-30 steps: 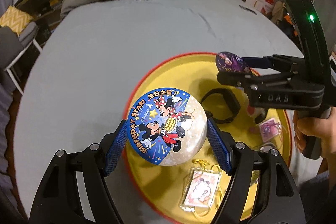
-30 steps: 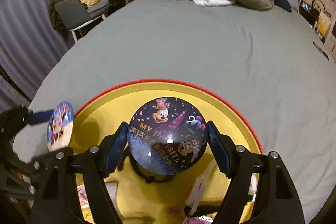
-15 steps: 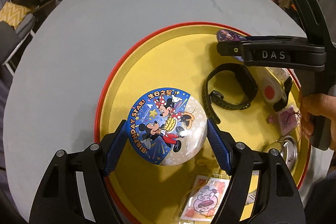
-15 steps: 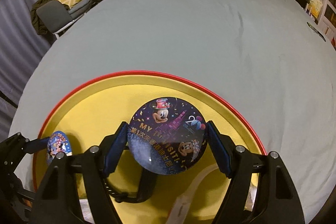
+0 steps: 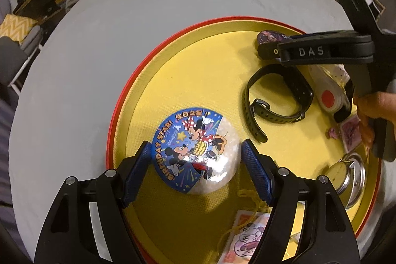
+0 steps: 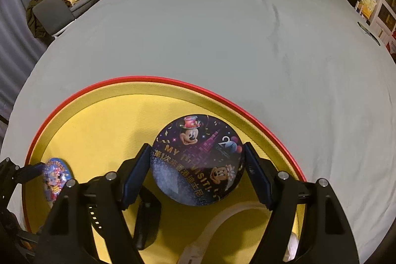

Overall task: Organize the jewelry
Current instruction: 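Open both tools to drop the pin badges into the tray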

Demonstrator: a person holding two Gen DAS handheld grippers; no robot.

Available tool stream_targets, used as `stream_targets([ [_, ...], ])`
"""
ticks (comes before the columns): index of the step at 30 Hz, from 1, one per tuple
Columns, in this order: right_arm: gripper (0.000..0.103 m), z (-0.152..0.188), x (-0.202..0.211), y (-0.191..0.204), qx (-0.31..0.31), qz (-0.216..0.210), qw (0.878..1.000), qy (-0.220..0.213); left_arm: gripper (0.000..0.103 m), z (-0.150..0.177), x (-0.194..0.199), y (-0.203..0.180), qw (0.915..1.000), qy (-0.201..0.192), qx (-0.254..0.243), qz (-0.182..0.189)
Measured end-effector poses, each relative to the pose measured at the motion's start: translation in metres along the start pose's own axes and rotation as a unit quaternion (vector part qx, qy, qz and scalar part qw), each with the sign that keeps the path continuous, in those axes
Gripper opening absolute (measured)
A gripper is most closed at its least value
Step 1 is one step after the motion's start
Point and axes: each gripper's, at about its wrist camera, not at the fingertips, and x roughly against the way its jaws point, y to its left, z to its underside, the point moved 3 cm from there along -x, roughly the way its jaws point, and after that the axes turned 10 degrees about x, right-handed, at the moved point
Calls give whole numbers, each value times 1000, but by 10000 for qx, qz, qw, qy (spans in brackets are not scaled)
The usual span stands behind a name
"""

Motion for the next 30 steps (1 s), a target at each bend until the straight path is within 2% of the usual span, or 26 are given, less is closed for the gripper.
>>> stream_targets([
  [4, 70, 3, 1, 0, 29, 57, 10000, 7, 75, 0, -1, -1, 10000, -37, 9, -54],
  [7, 71, 2, 1, 4, 49, 99, 9999, 2, 84, 0, -2, 0, 10000, 8, 58, -68],
  [8, 77, 3, 1, 3, 7, 88, 10000, 6, 86, 0, -3, -1, 10000, 32, 22, -47],
  [9, 80, 2, 1, 3, -32, 89, 10000, -9, 87, -1, -3, -3, 9999, 56, -11, -96],
  [11, 81, 1, 7, 1, -97, 91, 9999, -109, 93, -2, 0, -5, 9999, 34, -53, -144],
  [16, 86, -1, 26, -4, -148, 81, 9993, -338, 96, -7, 15, -11, 9996, -201, -112, -142],
  [22, 88, 4, 53, -7, -125, -143, 9988, -458, 97, -13, 41, -5, 9991, -402, 29, 89],
  [30, 88, 29, 90, 10, 467, -54, 9987, -188, 97, -19, 81, 3, 9949, -571, 609, 570],
])
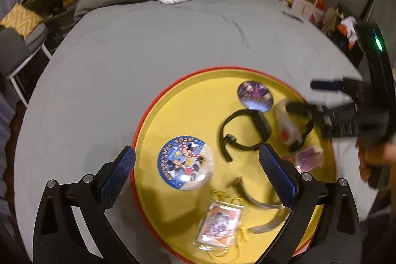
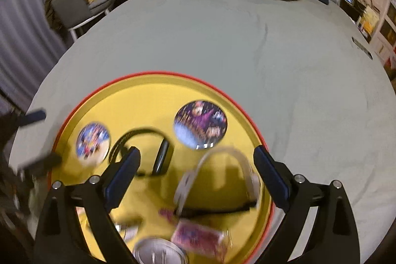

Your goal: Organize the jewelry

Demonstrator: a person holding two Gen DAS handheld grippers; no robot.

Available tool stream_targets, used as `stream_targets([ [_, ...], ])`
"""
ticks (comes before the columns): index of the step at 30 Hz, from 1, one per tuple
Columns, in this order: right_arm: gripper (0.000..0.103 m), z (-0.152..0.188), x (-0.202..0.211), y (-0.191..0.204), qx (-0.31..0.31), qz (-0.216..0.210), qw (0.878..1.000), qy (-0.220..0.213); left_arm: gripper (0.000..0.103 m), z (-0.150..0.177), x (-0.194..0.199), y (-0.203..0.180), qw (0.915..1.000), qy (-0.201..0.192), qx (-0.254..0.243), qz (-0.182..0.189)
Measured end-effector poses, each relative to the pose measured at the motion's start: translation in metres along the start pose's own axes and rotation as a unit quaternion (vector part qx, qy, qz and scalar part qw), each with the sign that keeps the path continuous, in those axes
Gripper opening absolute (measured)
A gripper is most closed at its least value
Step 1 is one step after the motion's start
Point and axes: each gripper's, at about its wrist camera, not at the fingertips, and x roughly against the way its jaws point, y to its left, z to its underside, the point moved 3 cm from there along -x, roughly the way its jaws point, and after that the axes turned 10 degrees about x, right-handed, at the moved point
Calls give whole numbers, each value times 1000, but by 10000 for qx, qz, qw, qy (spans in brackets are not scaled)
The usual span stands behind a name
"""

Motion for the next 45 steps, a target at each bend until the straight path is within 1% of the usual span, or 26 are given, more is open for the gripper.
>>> stream_targets([
  [5, 88, 19, 23, 14, 433, -196, 9988, 114, 97, 7, 13, -6, 9998, -57, 123, 124],
  [7, 88, 28, 29, 18, 551, -110, 9983, 164, 97, 12, 15, -8, 9999, -10, 88, 133],
  [8, 88, 31, 31, 19, 562, -69, 9983, 169, 97, 14, 17, -9, 9999, 6, 55, 132],
  [13, 88, 45, 46, 22, 710, -200, 9971, 169, 97, 21, 28, -13, 9999, 36, -97, 114],
  [17, 88, 52, 58, 21, 757, -198, 9969, 106, 97, 23, 41, -21, 9993, -93, -342, 92],
  [20, 88, 58, 60, 19, 802, -228, 9965, 96, 97, 29, 46, -27, 9985, -104, -540, 67],
  [24, 89, 65, 60, 19, 860, -193, 9960, 140, 97, 36, 40, -29, 9975, -49, -703, -47],
  [28, 88, 69, 59, 18, 850, -214, 9960, 156, 97, 38, 32, -30, 9976, 46, -690, -24],
  [45, 88, 69, 58, 25, 934, -212, 9953, 131, 97, 39, 30, -35, 9972, 80, -736, 43],
])
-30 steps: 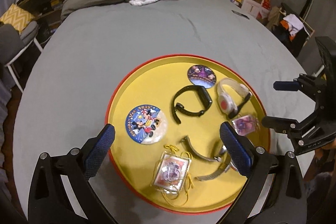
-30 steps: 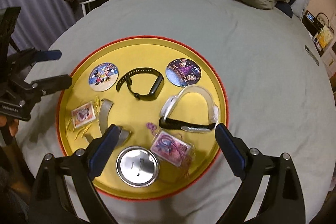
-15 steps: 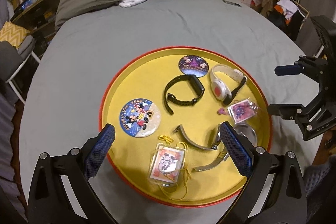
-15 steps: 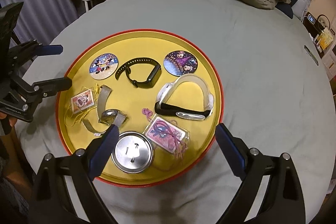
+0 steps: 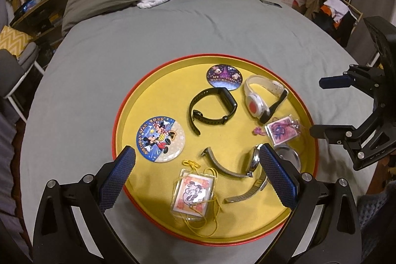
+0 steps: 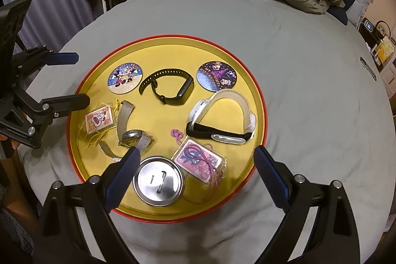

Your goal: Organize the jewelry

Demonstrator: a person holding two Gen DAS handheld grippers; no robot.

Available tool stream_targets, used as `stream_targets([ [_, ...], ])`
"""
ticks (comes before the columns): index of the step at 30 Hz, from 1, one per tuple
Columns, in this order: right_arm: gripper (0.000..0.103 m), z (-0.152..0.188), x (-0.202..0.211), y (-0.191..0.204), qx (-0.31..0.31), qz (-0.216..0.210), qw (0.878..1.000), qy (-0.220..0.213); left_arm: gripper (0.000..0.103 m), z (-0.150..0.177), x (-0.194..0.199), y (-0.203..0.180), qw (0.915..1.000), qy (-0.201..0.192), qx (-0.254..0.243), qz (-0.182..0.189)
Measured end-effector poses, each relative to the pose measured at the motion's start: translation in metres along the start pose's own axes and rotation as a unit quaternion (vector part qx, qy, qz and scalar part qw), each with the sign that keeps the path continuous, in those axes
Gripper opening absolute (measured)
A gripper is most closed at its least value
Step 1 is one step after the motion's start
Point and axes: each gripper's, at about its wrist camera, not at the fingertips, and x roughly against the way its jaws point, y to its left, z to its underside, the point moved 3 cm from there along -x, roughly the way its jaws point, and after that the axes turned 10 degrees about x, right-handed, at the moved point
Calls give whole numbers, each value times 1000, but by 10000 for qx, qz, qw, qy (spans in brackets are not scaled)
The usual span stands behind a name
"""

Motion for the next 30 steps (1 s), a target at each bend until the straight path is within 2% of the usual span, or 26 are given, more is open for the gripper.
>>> stream_targets([
  [30, 88, 0, -5, 0, 1, -2, 10000, 32, 97, 5, -7, -5, 10000, 64, -57, -12],
])
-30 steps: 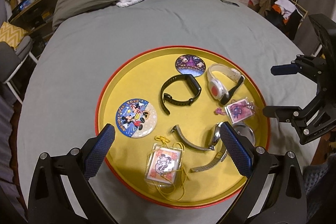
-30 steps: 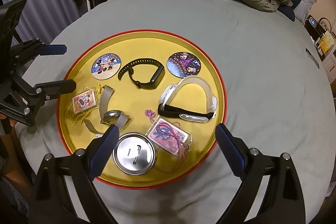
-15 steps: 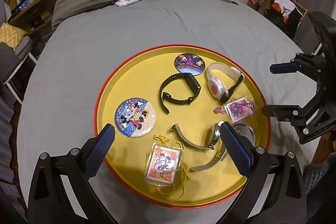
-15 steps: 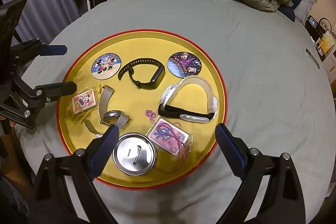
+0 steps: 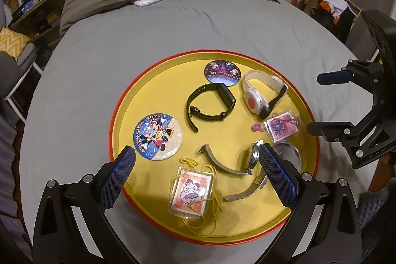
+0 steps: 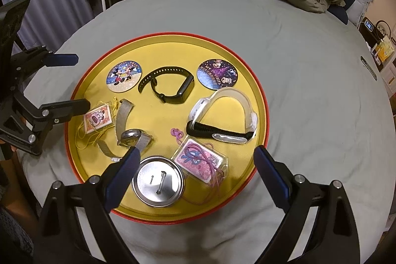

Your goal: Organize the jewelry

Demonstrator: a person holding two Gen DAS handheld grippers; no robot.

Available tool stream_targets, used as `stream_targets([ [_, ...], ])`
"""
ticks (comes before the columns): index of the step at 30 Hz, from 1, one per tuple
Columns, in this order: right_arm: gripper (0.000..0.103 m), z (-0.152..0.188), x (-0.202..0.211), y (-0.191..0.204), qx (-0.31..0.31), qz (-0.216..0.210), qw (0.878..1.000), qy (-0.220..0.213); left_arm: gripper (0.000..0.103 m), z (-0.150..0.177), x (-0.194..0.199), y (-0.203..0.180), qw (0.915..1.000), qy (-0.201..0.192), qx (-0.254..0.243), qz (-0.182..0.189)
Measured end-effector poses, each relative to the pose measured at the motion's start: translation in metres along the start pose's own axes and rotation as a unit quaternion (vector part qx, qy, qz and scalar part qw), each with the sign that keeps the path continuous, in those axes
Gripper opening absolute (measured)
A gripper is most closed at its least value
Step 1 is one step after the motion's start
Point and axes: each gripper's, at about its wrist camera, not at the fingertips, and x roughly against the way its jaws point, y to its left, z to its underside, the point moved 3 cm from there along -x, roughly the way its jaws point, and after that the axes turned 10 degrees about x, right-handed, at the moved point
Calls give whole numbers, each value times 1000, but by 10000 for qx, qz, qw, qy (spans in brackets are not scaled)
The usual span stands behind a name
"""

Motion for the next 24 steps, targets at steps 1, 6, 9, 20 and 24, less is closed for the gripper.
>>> stream_targets([
  [1, 88, 0, 0, 0, -3, -3, 10000, -3, 97, 0, 0, 0, 10000, 5, 5, 5],
  [6, 88, 0, 0, -2, -24, -3, 10000, -19, 97, 1, -2, -1, 10000, 17, 0, -10],
  [9, 88, 0, 0, -3, -20, -5, 10000, -15, 97, 1, -3, -1, 10000, 27, 1, -16],
  [20, 88, 0, 0, -2, -10, -28, 10000, -5, 97, 3, -9, -4, 10000, 93, -20, -18],
  [24, 88, 0, -3, 1, 45, -31, 10000, 47, 97, 3, -12, -4, 9999, 136, -15, -22],
])
